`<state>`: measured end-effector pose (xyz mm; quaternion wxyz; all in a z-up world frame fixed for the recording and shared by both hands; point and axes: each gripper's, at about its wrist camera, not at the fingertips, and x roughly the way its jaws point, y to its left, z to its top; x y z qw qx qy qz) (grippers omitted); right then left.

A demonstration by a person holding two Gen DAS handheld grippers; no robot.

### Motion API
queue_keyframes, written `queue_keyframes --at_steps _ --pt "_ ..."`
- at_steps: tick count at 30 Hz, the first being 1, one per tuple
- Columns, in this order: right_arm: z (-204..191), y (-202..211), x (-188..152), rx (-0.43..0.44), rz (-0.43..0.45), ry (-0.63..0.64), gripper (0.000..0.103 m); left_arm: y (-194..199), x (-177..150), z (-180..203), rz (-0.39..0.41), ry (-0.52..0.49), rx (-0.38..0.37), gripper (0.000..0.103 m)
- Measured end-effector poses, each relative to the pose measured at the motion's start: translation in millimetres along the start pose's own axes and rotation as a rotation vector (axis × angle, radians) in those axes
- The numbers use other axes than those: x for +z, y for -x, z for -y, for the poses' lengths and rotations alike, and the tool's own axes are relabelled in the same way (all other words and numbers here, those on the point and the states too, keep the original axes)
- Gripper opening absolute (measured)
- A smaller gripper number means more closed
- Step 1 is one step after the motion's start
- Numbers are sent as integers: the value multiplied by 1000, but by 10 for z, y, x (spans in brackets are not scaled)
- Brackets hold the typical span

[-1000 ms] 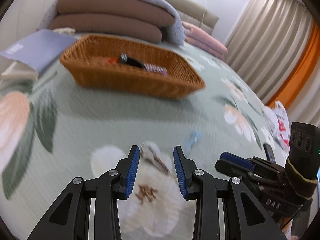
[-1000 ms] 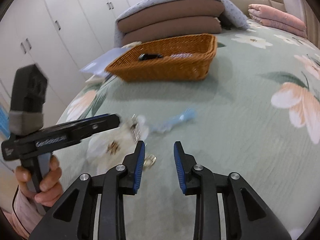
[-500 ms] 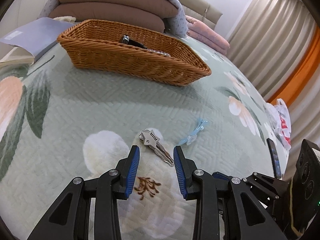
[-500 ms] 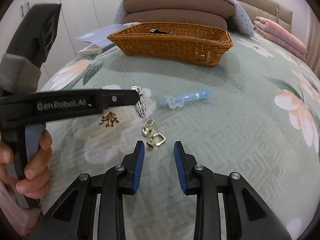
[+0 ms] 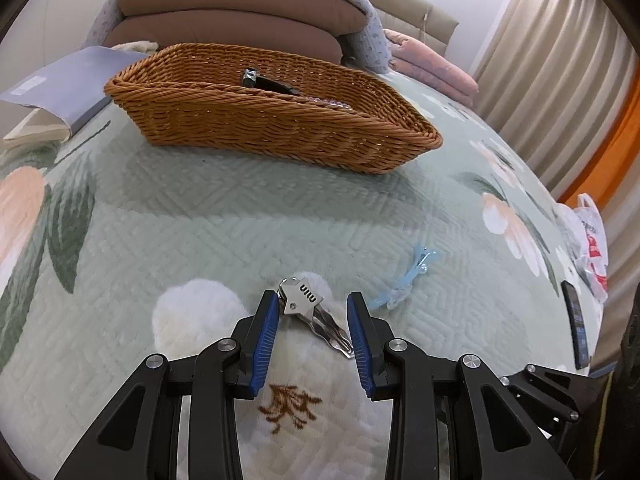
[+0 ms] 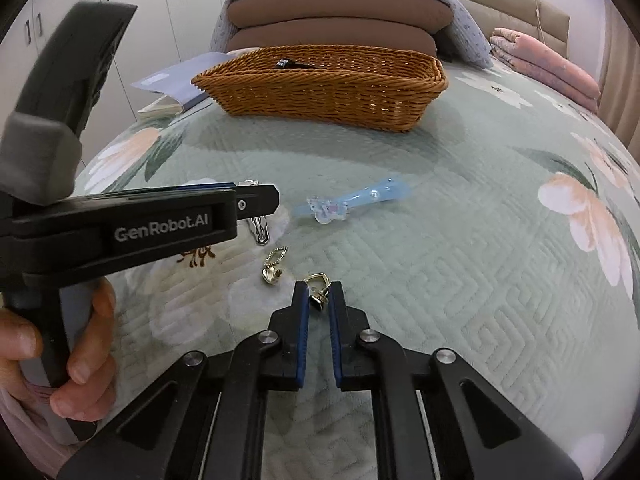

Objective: Organize jewelry
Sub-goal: 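Grasp the silver key charm with the left tool while the right tool grasps a gold earring, then carry the key charm and gold earring over the wicker basket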

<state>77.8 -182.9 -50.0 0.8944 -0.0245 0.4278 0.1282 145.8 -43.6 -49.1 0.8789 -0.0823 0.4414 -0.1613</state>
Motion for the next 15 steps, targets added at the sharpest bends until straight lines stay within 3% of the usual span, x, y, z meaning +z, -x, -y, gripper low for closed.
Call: queue_keyframes --at_steps 5,9,15 --pt "21 20 -10 20 6 -9 11 -35 8 33 2 -15 23 34" --pt "49 58 -16 54 18 -24 11 -54 12 55 4 -31 51 23" --pt "46 154 -35 70 49 -17 11 2 2 -25 23 2 -4 22"
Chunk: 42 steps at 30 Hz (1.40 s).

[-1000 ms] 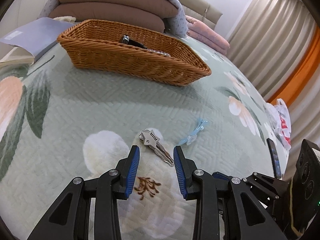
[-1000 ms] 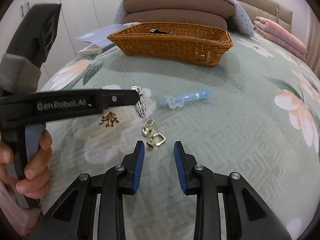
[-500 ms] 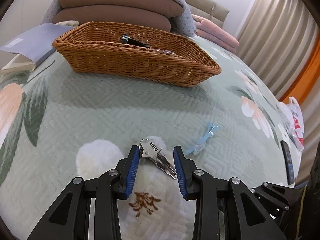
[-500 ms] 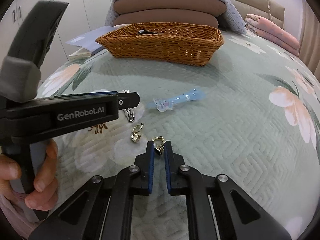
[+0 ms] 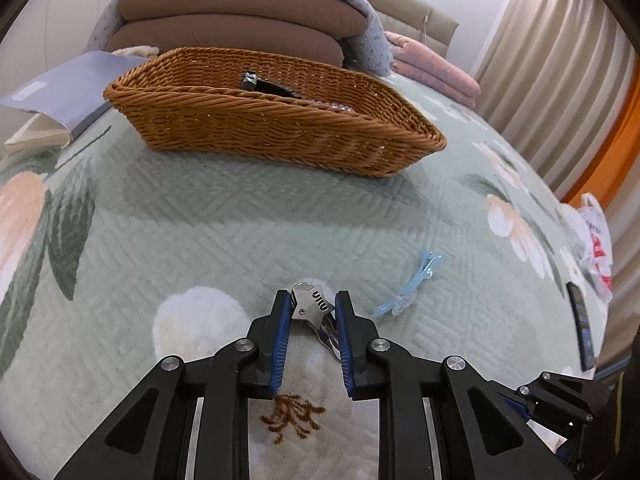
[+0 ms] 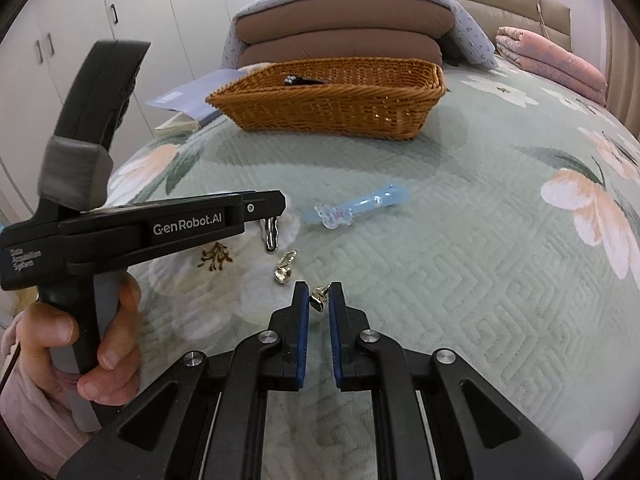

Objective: Organize jewelry
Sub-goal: 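Carry the key charm and gold earring over the wicker basket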

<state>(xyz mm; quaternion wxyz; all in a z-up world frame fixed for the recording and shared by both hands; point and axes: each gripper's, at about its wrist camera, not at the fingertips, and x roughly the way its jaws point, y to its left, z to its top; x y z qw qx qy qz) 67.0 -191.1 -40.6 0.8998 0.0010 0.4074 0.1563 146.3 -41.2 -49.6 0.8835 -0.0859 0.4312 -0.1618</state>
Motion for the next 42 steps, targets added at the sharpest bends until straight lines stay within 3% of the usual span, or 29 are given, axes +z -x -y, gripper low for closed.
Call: queue_keyframes --at_steps 13,22,27,31,36,42 --pt "122 244 74 16 49 -37 11 226 -23 66 75 -23 -37 22" --pt "99 439 577 -27 155 12 11 562 111 171 150 -72 -49 22" --pt "89 440 1035 -38 234 37 11 799 424 154 224 -122 -3 22" --pt "167 363 1329 45 304 -5 11 923 753 47 281 -125 20 22" --pt "240 96 1627 72 295 -52 11 929 1036 -123 332 -96 18 22" --pt "452 -421 1958 110 235 -141 11 577 1398 -385 304 -23 -4 22"
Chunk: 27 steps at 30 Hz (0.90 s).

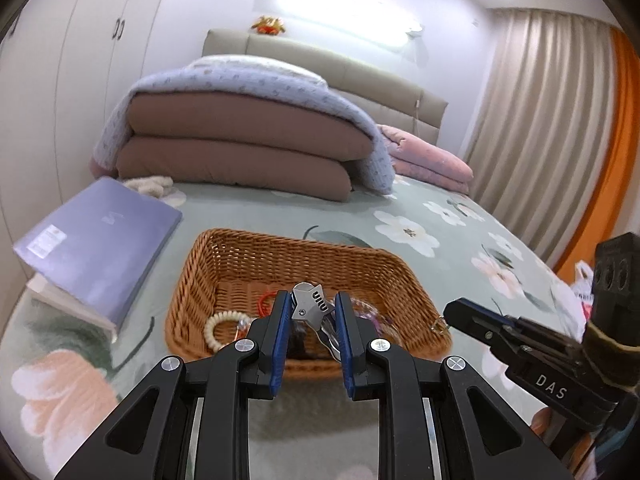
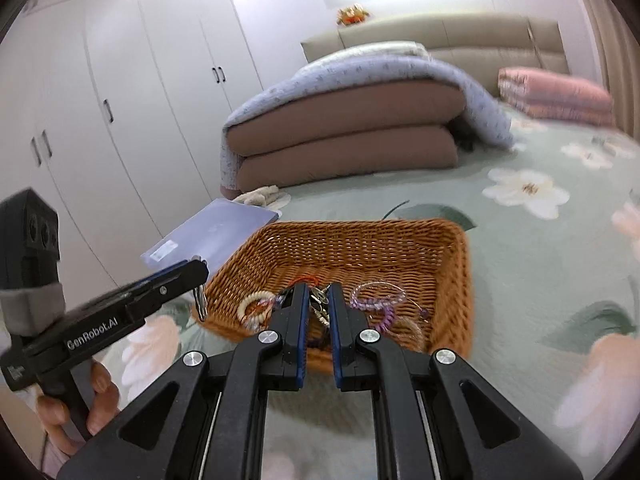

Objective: Organize jewelry
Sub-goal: 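Carry the key charm and gold earring over the wicker basket, then open both tools to drop the pieces into the basket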

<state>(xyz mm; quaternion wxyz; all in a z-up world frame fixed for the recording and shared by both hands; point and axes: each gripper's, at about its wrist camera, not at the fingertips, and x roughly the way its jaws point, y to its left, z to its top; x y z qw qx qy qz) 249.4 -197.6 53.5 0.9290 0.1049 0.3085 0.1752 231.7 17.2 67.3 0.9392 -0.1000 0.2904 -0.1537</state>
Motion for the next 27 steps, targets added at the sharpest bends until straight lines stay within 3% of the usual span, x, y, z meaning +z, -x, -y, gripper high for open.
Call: queue_keyframes --at_steps 6,15,18,22,27 --pt "149 -531 134 -20 -92 -51 11 -446 96 -189 -26 55 -13 22" --pt "171 -908 134 -68 -165 -54 12 -785 64 -255 -62 47 47 23" --pt "217 -918 133 -56 -172 -72 17 -795 59 -284 -61 52 51 23" --pt "271 -833 116 -65 -163 -67 24 -746 59 -316 -43 74 51 45" --pt "243 -529 13 -38 -149 -50 24 -588 67 -264 -27 66 28 45"
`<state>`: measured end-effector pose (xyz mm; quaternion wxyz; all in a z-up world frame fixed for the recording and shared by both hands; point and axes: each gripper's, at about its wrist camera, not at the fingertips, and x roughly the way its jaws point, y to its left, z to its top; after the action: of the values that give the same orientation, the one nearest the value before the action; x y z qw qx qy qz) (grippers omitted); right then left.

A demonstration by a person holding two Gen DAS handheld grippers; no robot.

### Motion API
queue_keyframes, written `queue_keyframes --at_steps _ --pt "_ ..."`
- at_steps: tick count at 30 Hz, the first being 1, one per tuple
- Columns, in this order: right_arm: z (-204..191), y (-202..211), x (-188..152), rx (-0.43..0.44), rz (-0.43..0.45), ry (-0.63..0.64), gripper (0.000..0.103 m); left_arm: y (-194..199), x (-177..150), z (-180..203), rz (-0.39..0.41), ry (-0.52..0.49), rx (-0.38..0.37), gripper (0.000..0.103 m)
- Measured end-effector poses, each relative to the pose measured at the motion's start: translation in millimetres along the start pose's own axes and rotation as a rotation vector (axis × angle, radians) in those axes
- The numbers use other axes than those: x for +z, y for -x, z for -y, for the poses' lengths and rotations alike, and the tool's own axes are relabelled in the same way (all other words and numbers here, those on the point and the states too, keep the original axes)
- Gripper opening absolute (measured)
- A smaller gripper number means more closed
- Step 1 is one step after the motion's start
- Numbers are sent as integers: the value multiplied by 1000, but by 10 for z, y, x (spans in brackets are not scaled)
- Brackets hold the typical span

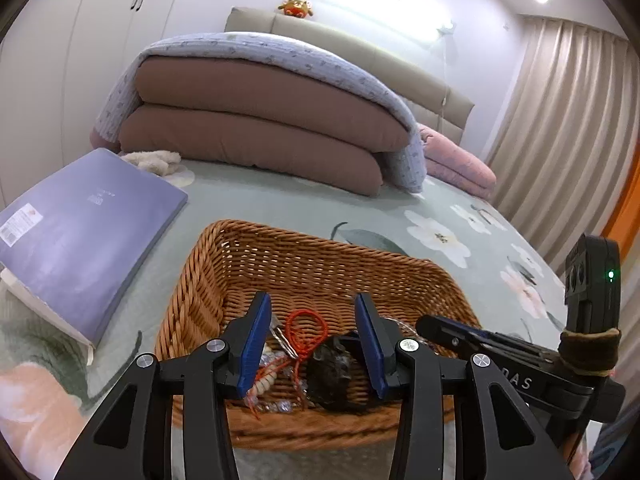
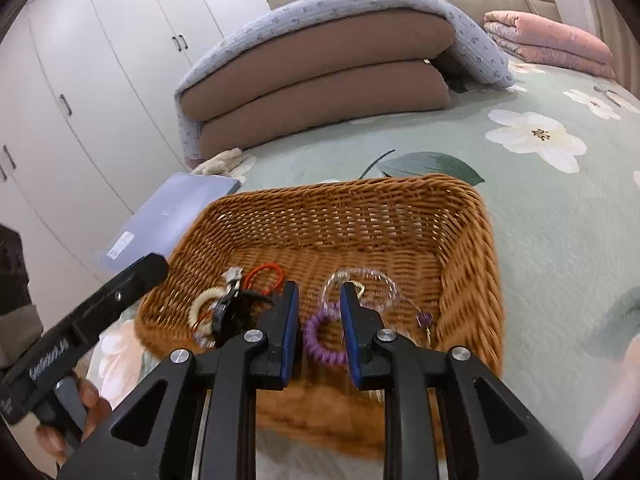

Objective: Organize jewelry
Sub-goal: 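Open both tools to drop the pieces into the basket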

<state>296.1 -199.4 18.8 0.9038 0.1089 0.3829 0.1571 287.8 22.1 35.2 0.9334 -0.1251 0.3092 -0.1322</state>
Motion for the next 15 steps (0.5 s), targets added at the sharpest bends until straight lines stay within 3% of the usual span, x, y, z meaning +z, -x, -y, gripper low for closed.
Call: queue_keyframes --at_steps 9,15 --pt "-20 824 -606 41 29 64 24 503 -236 247 -19 -57 -80 45" --pt "102 985 -1028 16 -29 95 25 816 -723 487 -101 -112 -128 45"
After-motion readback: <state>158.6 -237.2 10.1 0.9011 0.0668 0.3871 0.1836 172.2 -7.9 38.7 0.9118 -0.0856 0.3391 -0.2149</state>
